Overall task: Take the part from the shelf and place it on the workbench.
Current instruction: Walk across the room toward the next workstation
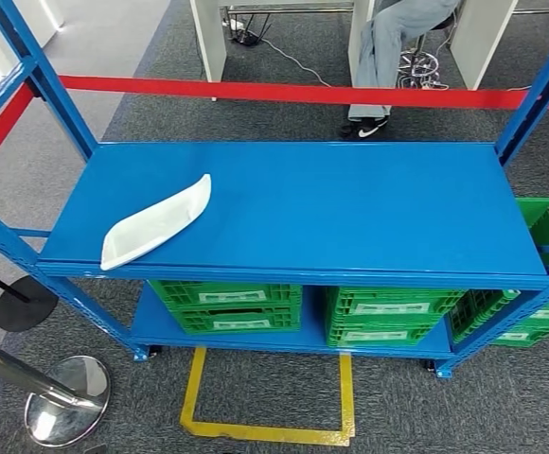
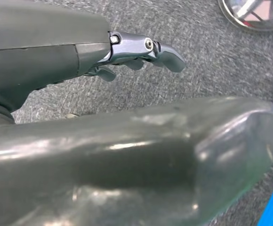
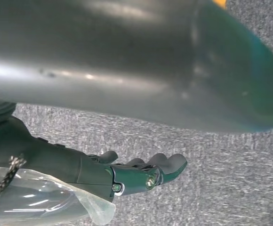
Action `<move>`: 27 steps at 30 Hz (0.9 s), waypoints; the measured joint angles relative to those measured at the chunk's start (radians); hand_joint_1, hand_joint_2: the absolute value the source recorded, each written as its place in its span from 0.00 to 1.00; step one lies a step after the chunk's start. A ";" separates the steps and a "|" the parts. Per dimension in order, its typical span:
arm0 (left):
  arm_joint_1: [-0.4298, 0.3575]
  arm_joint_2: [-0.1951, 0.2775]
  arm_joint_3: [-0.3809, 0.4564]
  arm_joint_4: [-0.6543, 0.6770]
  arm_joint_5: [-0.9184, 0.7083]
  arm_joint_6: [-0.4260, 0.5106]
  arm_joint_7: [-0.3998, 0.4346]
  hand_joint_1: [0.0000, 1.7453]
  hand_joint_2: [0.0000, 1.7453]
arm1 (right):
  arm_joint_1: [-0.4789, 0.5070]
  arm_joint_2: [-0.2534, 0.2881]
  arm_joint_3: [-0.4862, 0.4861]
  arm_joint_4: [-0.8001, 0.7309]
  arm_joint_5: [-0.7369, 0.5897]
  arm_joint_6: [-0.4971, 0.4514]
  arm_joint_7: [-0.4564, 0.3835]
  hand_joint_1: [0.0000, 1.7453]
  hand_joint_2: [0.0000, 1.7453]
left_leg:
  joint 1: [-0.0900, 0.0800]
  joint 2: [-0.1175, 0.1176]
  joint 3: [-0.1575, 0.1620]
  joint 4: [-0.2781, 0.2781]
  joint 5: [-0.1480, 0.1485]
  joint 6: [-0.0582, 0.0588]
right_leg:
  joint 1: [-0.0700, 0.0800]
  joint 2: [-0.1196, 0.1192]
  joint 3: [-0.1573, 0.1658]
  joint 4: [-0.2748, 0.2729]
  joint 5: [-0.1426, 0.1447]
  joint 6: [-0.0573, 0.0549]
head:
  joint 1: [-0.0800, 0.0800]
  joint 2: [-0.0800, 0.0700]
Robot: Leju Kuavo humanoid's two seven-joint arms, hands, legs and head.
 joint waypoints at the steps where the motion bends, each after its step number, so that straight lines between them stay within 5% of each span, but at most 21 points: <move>1: 0.002 0.000 0.000 0.000 0.000 0.000 0.000 0.00 0.00 | 0.000 0.000 0.000 0.000 0.000 0.000 0.000 0.00 0.00 | -0.001 0.000 0.007 -0.042 0.042 0.005 | 0.001 -0.001 0.011 0.000 -0.008 0.001 | 0.000 0.000; 3: 0.003 0.001 0.001 0.000 0.000 0.001 0.001 0.00 0.00 | -0.001 0.001 0.000 0.000 -0.003 0.000 -0.001 0.00 0.00 | -0.009 0.003 0.038 -0.149 0.122 0.023 | 0.003 -0.003 0.029 -0.002 -0.023 0.004 | 0.002 0.000; 5: 0.003 0.003 0.002 0.000 -0.001 0.001 0.001 0.00 0.00 | -0.002 0.001 0.000 0.001 -0.007 0.000 -0.003 0.00 0.00 | -0.019 0.007 0.055 -0.216 0.147 0.040 | 0.004 -0.007 0.035 -0.006 -0.034 0.011 | 0.003 0.000; 10: 0.004 0.000 0.003 0.000 -0.002 0.004 0.004 0.00 0.00 | -0.011 0.000 -0.001 0.004 -0.020 -0.005 0.002 0.00 0.00 | -0.017 0.004 0.069 -0.246 0.152 0.021 | 0.008 -0.013 0.050 -0.024 -0.044 0.003 | 0.002 0.000; 18: 0.000 -0.006 0.003 0.000 -0.003 0.007 0.008 0.00 0.00 | -0.016 -0.001 -0.001 0.006 -0.026 -0.019 0.006 0.00 0.00 | -0.017 0.004 0.071 -0.246 0.143 0.036 | 0.008 -0.013 0.062 -0.046 -0.044 0.014 | 0.002 0.000; 22: -0.001 -0.007 0.008 0.000 -0.003 0.016 0.017 0.00 1.00 | -0.016 -0.001 -0.001 0.006 -0.038 -0.034 0.001 0.00 0.00 | -0.017 0.004 0.072 -0.246 0.143 0.036 | 0.008 -0.013 0.063 -0.047 -0.043 0.019 | 0.002 0.000; 23: -0.001 -0.007 0.009 0.000 -0.005 0.019 0.021 0.00 1.00 | -0.016 -0.001 -0.001 0.006 -0.042 -0.036 -0.006 0.00 0.00 | -0.017 0.004 0.073 -0.246 0.143 0.036 | 0.008 -0.013 0.064 -0.047 -0.043 0.019 | 0.002 0.000; 27: 0.001 -0.008 0.011 0.000 0.015 0.011 0.075 0.00 1.00 | -0.017 -0.001 -0.002 0.007 -0.090 -0.016 0.000 0.00 1.00 | -0.017 0.004 0.076 -0.246 0.143 0.036 | 0.008 -0.013 0.066 -0.047 -0.043 0.020 | 0.002 0.000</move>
